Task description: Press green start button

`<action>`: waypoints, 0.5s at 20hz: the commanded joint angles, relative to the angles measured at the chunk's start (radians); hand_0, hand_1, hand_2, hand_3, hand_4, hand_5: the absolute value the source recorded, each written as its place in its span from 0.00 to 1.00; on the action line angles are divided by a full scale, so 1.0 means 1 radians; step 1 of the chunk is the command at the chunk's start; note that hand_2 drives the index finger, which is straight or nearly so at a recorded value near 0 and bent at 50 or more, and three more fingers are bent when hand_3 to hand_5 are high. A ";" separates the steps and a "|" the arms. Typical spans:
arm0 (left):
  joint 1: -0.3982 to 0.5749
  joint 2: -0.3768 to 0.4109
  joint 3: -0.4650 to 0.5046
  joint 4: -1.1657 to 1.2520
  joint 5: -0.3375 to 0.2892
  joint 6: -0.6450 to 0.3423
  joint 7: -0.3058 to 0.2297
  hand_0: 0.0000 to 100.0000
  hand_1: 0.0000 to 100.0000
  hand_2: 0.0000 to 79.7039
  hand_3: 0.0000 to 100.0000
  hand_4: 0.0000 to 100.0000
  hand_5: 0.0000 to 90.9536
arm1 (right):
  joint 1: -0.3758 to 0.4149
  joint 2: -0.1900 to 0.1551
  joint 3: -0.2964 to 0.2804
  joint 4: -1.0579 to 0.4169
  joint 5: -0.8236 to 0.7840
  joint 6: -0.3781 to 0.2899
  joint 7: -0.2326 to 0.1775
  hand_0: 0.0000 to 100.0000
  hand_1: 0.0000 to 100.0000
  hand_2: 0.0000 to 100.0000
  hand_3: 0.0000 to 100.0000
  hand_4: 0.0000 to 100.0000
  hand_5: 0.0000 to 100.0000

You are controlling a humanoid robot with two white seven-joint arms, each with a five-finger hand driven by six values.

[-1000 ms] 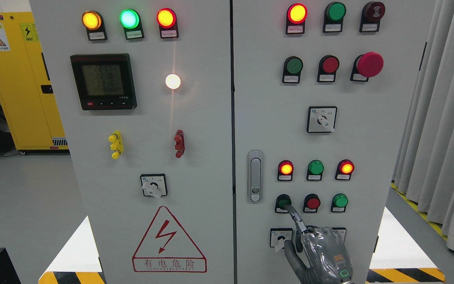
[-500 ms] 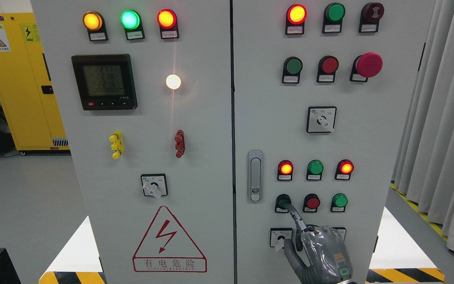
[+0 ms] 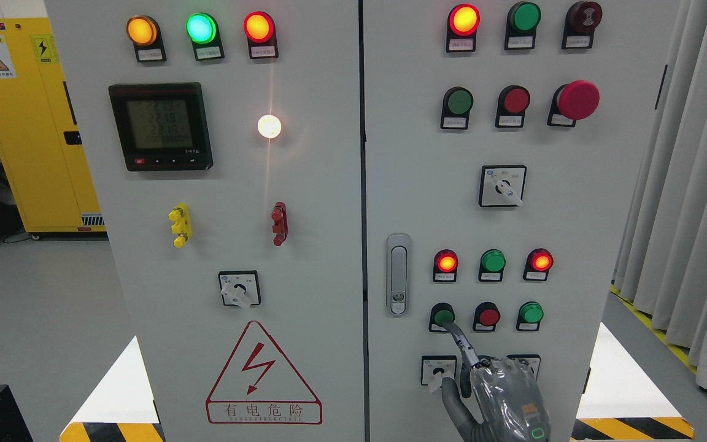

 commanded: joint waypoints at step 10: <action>0.000 0.000 0.000 -0.001 0.000 -0.001 0.000 0.12 0.56 0.00 0.00 0.00 0.00 | 0.197 0.011 0.098 -0.190 -0.554 -0.107 -0.005 0.74 0.80 0.07 0.43 0.49 0.49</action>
